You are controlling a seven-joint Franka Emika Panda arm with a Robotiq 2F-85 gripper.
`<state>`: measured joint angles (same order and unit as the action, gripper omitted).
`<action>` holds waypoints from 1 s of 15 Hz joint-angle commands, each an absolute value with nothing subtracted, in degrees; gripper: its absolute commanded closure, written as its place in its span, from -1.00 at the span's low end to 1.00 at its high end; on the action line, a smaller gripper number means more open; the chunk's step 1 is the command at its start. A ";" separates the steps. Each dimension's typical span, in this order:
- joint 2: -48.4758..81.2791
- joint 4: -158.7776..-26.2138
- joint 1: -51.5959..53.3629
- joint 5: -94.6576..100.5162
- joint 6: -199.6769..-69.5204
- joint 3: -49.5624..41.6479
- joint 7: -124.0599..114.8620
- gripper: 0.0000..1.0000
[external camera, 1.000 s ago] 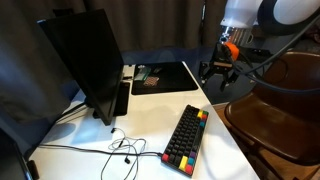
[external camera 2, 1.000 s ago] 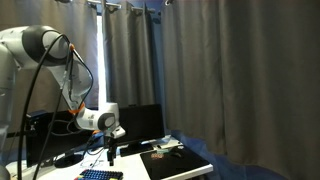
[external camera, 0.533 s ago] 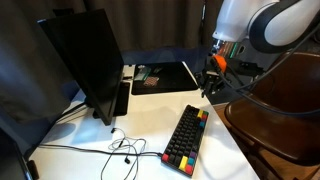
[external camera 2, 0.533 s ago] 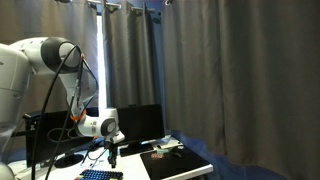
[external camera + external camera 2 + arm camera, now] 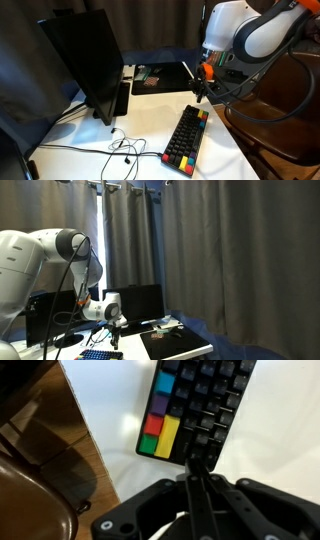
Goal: Press a button on the right side of the keyboard
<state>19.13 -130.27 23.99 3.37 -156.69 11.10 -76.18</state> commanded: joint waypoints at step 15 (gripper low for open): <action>25.76 -125.16 28.07 3.30 -158.01 6.08 -78.67 1.00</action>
<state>24.48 -126.30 26.54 3.36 -156.74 7.21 -76.83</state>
